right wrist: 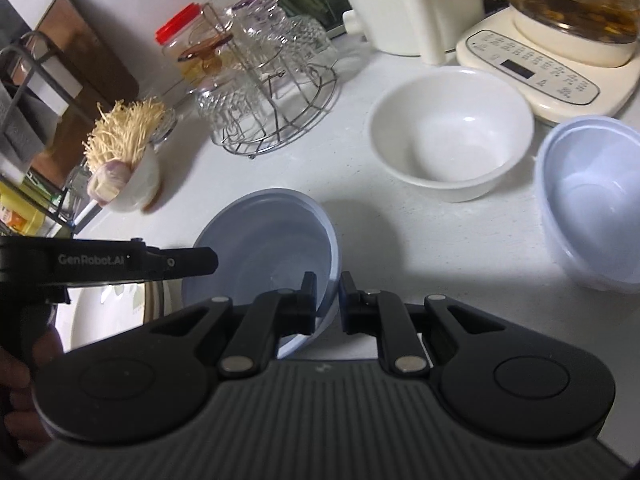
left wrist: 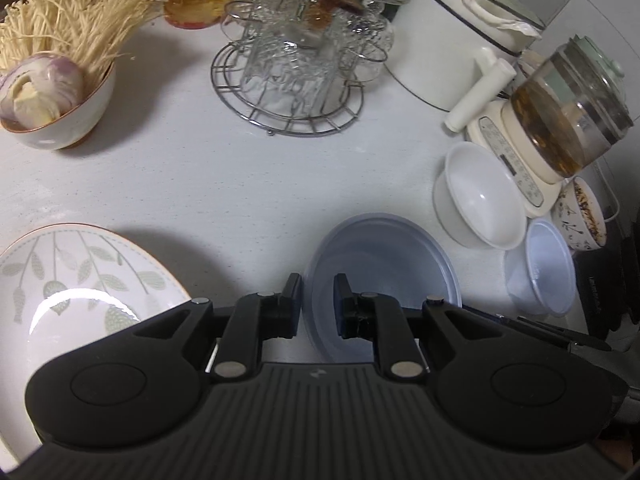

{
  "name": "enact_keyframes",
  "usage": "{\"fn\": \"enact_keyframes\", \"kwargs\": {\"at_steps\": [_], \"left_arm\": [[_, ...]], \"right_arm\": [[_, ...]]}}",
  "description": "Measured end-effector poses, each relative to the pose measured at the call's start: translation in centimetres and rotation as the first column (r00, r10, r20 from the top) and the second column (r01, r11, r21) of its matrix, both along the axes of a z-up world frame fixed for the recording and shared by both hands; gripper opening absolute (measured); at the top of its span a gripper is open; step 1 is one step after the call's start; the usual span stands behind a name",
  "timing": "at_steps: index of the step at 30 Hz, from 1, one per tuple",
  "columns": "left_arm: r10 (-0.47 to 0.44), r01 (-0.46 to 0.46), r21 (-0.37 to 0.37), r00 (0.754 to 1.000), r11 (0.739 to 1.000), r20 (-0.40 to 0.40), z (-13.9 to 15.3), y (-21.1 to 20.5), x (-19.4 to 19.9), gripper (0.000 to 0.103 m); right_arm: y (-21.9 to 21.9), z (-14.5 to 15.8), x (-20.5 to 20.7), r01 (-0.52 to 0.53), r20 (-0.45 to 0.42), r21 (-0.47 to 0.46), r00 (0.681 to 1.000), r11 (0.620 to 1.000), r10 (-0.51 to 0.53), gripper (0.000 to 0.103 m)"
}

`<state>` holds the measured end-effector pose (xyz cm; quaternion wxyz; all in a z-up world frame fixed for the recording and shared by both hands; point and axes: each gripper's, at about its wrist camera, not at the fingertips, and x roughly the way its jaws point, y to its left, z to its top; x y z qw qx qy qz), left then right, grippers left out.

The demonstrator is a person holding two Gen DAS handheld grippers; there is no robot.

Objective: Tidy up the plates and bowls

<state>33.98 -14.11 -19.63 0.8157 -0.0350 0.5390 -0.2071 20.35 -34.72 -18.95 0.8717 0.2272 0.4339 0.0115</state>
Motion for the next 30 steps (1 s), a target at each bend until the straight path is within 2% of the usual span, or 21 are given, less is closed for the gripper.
{"fn": "enact_keyframes", "kwargs": {"at_steps": [7, 14, 16, 17, 18, 23, 30], "left_arm": [[0.008, -0.008, -0.021, 1.000, 1.000, -0.012, -0.5, 0.7, 0.8, 0.019], [-0.013, 0.013, 0.010, 0.999, 1.000, 0.029, -0.1, 1.0, 0.8, 0.019], [-0.021, 0.020, 0.013, 0.999, 1.000, 0.032, 0.2, 1.2, 0.8, 0.023], [-0.024, 0.023, 0.014, 0.999, 1.000, 0.036, 0.4, 1.3, 0.7, 0.024], [-0.029, 0.028, 0.018, 0.999, 0.999, 0.045, 0.6, 1.3, 0.6, 0.027], [-0.041, 0.037, 0.048, 0.995, 0.998, 0.089, 2.4, 1.5, 0.0, 0.038], [-0.049, 0.045, 0.034, 0.992, 0.998, 0.119, 6.0, 1.6, -0.6, 0.045]], "right_arm": [[0.5, -0.3, 0.5, -0.007, 0.008, -0.010, 1.000, 1.000, 0.007, 0.015], [0.8, 0.1, 0.3, 0.015, 0.039, -0.022, 0.999, 1.000, -0.014, 0.017], [0.7, 0.4, 0.3, 0.028, 0.035, -0.031, 0.999, 0.999, -0.027, 0.018], [0.7, 0.5, 0.3, 0.041, 0.029, -0.036, 0.999, 0.999, -0.040, 0.027], [0.6, 0.7, 0.2, 0.048, 0.027, -0.038, 0.999, 0.998, -0.047, 0.043], [0.3, 2.3, -0.2, 0.080, 0.051, -0.065, 0.996, 0.995, -0.077, 0.069], [0.6, 5.8, -1.0, 0.114, 0.095, -0.120, 0.990, 0.986, -0.103, 0.070]]}}
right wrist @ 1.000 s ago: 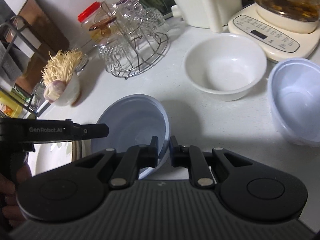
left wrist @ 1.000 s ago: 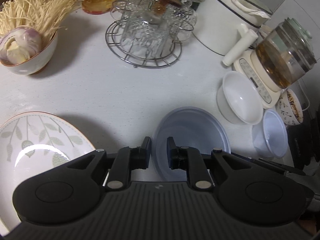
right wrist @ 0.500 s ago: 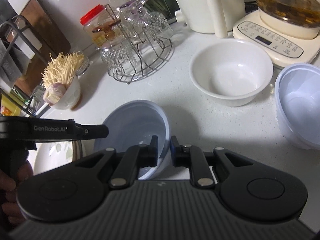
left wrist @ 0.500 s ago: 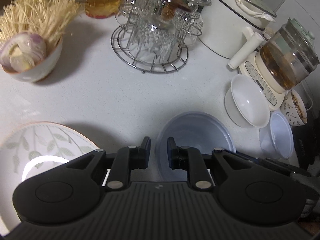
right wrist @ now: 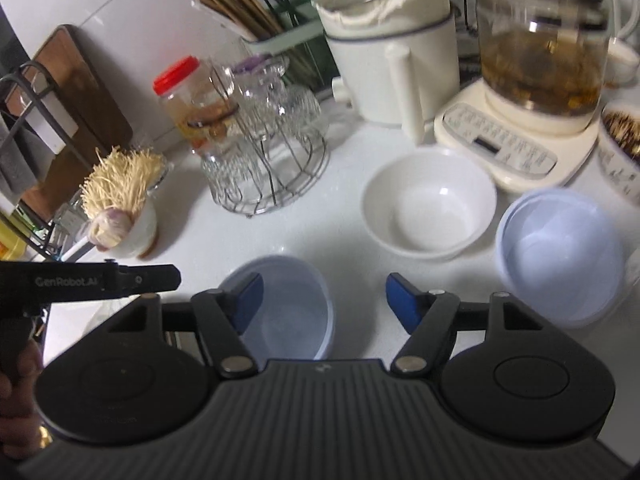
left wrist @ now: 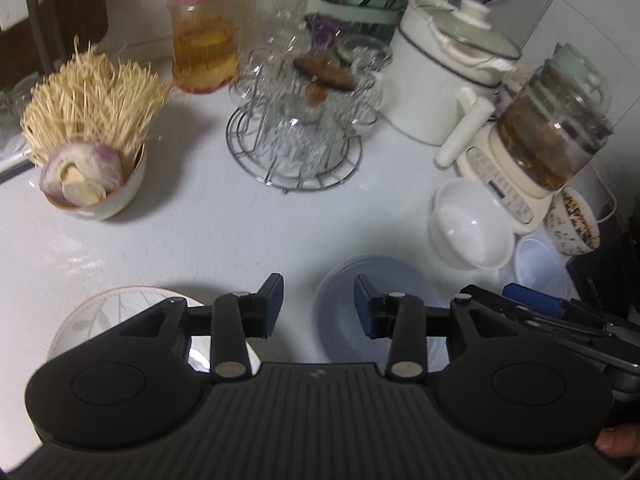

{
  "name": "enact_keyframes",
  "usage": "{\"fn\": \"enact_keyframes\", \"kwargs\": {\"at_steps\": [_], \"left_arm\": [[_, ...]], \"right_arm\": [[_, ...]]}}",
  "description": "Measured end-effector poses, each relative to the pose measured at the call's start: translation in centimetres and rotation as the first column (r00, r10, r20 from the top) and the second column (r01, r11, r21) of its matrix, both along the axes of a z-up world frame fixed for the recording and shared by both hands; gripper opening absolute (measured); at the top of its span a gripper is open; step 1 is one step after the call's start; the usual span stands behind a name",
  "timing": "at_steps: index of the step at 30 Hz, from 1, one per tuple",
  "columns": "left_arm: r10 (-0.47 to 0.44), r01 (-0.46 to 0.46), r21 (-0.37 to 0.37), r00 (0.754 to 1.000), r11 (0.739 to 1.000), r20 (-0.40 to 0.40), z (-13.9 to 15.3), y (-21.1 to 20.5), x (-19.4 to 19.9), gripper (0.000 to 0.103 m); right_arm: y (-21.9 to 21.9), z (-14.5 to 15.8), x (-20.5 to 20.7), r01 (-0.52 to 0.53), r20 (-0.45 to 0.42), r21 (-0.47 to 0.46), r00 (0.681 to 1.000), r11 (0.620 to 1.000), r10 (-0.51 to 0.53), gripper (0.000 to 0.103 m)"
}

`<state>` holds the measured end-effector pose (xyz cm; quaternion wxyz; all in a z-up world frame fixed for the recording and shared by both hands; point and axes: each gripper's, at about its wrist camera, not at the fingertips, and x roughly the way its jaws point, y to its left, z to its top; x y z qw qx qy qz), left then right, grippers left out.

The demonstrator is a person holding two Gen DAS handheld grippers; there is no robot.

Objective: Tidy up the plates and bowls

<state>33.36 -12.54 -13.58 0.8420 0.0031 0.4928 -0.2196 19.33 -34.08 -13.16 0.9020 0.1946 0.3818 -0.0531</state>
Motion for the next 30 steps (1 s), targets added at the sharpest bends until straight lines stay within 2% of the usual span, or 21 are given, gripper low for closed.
{"fn": "enact_keyframes", "kwargs": {"at_steps": [7, 14, 21, 30], "left_arm": [[-0.046, 0.047, -0.006, 0.997, 0.999, 0.068, 3.9, -0.6, -1.4, 0.045], [-0.078, 0.081, -0.026, 0.991, 0.996, 0.113, 6.5, -0.5, -3.0, 0.048], [-0.128, 0.133, -0.021, 0.976, 0.991, 0.176, 7.9, -0.6, -3.9, 0.065], [-0.184, 0.189, -0.015, 0.966, 0.982, 0.183, 7.9, -1.9, -4.9, 0.066]], "right_arm": [[0.5, 3.6, -1.5, 0.026, 0.060, -0.055, 0.998, 0.998, -0.023, 0.070], [1.6, 6.1, -2.6, 0.060, 0.112, -0.119, 0.993, 0.991, -0.047, 0.070], [1.9, 7.2, -4.4, 0.122, 0.165, -0.165, 0.982, 0.979, -0.094, 0.070], [1.1, 7.4, -6.8, 0.194, 0.171, -0.175, 0.971, 0.965, -0.165, 0.070]]}}
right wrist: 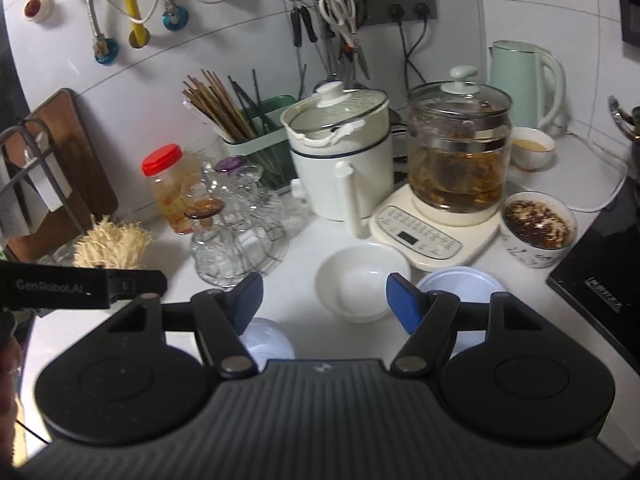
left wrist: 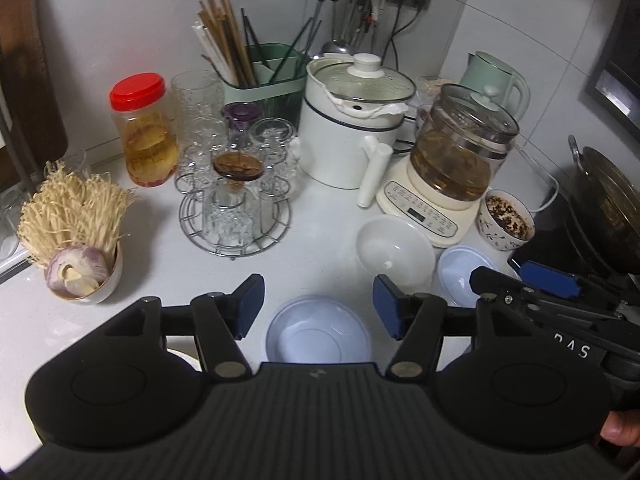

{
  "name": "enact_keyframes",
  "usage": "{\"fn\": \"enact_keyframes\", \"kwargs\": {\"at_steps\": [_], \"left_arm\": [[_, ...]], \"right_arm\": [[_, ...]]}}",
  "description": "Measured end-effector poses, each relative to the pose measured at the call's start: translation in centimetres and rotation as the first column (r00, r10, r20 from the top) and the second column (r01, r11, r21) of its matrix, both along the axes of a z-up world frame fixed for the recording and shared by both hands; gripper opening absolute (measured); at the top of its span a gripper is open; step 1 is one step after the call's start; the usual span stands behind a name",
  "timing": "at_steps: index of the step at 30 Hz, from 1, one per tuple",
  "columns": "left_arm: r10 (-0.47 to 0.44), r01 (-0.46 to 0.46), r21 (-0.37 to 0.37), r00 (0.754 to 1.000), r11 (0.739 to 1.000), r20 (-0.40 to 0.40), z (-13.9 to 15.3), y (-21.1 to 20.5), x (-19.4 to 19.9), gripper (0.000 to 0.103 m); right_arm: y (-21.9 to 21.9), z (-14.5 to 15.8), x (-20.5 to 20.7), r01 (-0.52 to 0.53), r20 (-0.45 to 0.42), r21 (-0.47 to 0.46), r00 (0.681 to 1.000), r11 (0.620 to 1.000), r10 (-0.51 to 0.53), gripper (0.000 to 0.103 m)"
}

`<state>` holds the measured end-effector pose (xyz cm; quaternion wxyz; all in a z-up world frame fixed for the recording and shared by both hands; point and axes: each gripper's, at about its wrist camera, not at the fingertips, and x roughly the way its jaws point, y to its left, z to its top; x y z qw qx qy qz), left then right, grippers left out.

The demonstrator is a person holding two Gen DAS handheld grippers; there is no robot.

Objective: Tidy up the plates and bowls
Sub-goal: 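Move both grippers to the second light blue plastic bowl near the tea bowl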

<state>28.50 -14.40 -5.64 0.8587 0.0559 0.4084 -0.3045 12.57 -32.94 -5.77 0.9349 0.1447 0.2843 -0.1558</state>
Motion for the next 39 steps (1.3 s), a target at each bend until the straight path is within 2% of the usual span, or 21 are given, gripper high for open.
{"fn": "enact_keyframes", "kwargs": {"at_steps": [5, 8, 10, 13, 22, 26, 27, 30, 34, 35, 36, 37, 39], "left_arm": [[-0.038, 0.038, 0.001, 0.999, 0.999, 0.000, -0.2, -1.4, -0.2, 0.070], [-0.060, 0.060, -0.002, 0.998, 0.998, -0.003, -0.3, -2.3, -0.2, 0.079], [-0.076, 0.077, 0.001, 0.997, 0.997, -0.015, -0.4, -3.2, -0.1, 0.084], [-0.098, 0.098, 0.013, 0.995, 0.995, -0.008, -0.5, -4.3, -0.2, 0.086], [-0.129, 0.130, 0.030, 0.991, 0.991, -0.041, -1.9, -7.2, 0.4, 0.087], [-0.140, 0.141, 0.031, 0.989, 0.989, -0.044, -2.3, -8.6, 0.4, 0.087], [-0.141, 0.142, 0.033, 0.989, 0.989, -0.046, -2.4, -9.0, 0.5, 0.087], [-0.139, 0.141, 0.033, 0.988, 0.989, -0.062, -3.1, -10.0, 0.7, 0.087], [-0.137, 0.139, 0.024, 0.987, 0.990, -0.086, -4.2, -11.3, 1.1, 0.087], [-0.135, 0.138, 0.022, 0.986, 0.990, -0.094, -4.5, -11.7, 1.2, 0.087], [-0.132, 0.135, 0.022, 0.986, 0.991, -0.106, -4.8, -12.0, 1.4, 0.087], [-0.130, 0.133, 0.017, 0.985, 0.991, -0.117, -5.1, -12.4, 1.5, 0.087], [-0.128, 0.129, 0.004, 0.982, 0.992, -0.139, -5.8, -13.1, 1.8, 0.087]], "right_arm": [[-1.0, -0.3, -1.0, 0.034, 0.009, 0.013, 0.999, 0.999, -0.034, 0.071], [-1.8, -0.2, -1.5, 0.059, 0.019, 0.019, 0.998, 0.998, -0.060, 0.090], [-2.4, -0.2, -1.8, 0.072, 0.028, 0.030, 0.997, 0.997, -0.072, 0.090], [-3.4, -0.7, -2.0, 0.104, 0.021, 0.053, 0.994, 0.993, -0.106, 0.090], [-5.9, -2.2, -2.2, 0.160, -0.009, 0.107, 0.987, 0.981, -0.160, 0.090], [-7.1, -3.2, -2.2, 0.166, -0.028, 0.129, 0.986, 0.978, -0.164, 0.088], [-7.4, -3.4, -2.2, 0.165, -0.031, 0.140, 0.986, 0.976, -0.162, 0.077], [-8.4, -4.3, -2.0, 0.172, -0.063, 0.153, 0.984, 0.973, -0.164, 0.067], [-9.8, -5.2, -1.9, 0.206, -0.086, 0.161, 0.977, 0.965, -0.194, 0.067], [-10.2, -5.4, -1.8, 0.214, -0.086, 0.168, 0.976, 0.962, -0.202, 0.068], [-10.8, -5.7, -1.7, 0.222, -0.095, 0.182, 0.974, 0.958, -0.207, 0.082], [-11.3, -6.0, -1.6, 0.235, -0.107, 0.193, 0.970, 0.953, -0.218, 0.089], [-12.3, -6.7, -1.4, 0.260, -0.126, 0.200, 0.963, 0.945, -0.238, 0.090]]}}
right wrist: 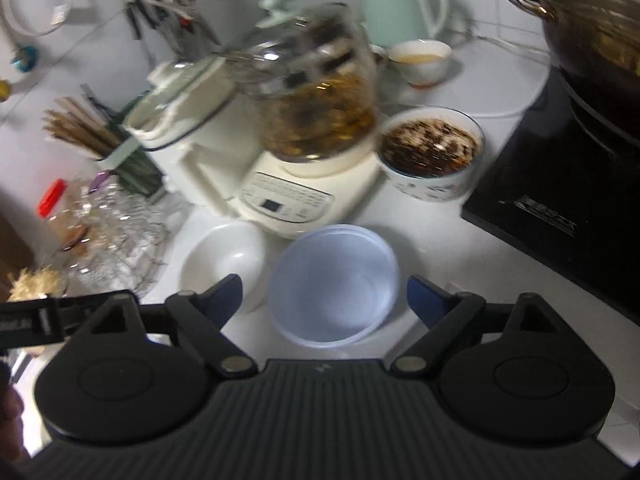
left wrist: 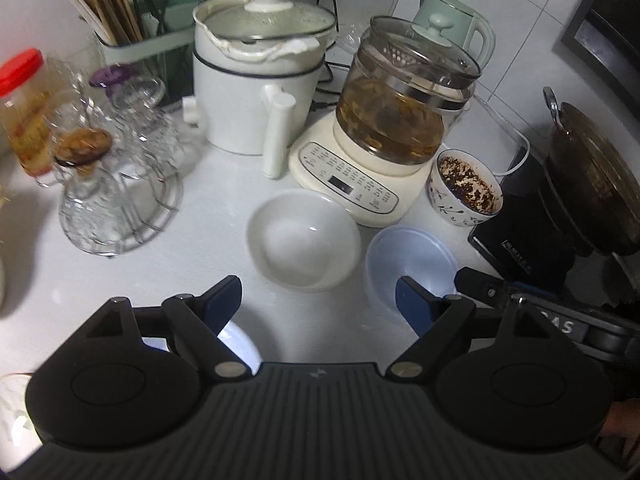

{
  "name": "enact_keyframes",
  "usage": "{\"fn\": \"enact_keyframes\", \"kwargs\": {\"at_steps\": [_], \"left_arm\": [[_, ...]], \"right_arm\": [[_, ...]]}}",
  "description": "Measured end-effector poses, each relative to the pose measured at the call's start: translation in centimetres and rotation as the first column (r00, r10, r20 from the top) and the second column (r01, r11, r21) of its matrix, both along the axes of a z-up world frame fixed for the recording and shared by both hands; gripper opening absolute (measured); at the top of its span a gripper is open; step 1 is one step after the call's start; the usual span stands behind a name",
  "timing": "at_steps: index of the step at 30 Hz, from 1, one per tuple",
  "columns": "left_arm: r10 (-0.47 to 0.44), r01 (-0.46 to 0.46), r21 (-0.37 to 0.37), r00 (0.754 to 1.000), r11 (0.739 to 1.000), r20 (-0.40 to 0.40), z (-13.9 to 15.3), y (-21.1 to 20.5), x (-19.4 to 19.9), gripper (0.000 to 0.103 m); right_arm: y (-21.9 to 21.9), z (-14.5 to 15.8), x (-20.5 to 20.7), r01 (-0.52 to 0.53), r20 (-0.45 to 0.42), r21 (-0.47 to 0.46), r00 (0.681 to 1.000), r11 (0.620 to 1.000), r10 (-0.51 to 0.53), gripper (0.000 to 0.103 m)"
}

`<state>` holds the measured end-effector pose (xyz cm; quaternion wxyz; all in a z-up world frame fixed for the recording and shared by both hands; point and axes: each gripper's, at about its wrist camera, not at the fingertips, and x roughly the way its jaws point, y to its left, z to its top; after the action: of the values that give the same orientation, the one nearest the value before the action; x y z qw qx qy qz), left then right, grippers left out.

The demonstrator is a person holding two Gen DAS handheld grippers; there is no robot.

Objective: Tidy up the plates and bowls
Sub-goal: 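Move both grippers to the second light blue plastic bowl near the tea bowl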

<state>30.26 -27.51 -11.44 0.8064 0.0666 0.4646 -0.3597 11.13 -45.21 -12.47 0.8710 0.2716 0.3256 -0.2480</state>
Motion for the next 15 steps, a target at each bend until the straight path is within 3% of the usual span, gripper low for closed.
{"fn": "enact_keyframes", "kwargs": {"at_steps": [8, 13, 15], "left_arm": [[0.011, -0.011, -0.001, 0.995, 1.000, -0.102, -3.5, -3.2, 0.4, 0.087], [0.015, -0.014, 0.006, 0.993, 1.000, -0.116, -4.9, -4.5, -0.1, 0.087], [0.018, -0.016, 0.016, 0.992, 1.000, -0.128, -5.5, -5.0, -0.1, 0.086]], "right_arm": [[-3.4, -2.7, 0.2, 0.017, -0.019, 0.080, 1.000, 0.997, -0.016, 0.090], [-4.7, -4.1, 0.9, -0.004, -0.028, 0.118, 1.000, 0.993, 0.007, 0.089], [-5.1, -4.6, 1.2, -0.010, -0.032, 0.143, 0.999, 0.990, 0.015, 0.079]]}}
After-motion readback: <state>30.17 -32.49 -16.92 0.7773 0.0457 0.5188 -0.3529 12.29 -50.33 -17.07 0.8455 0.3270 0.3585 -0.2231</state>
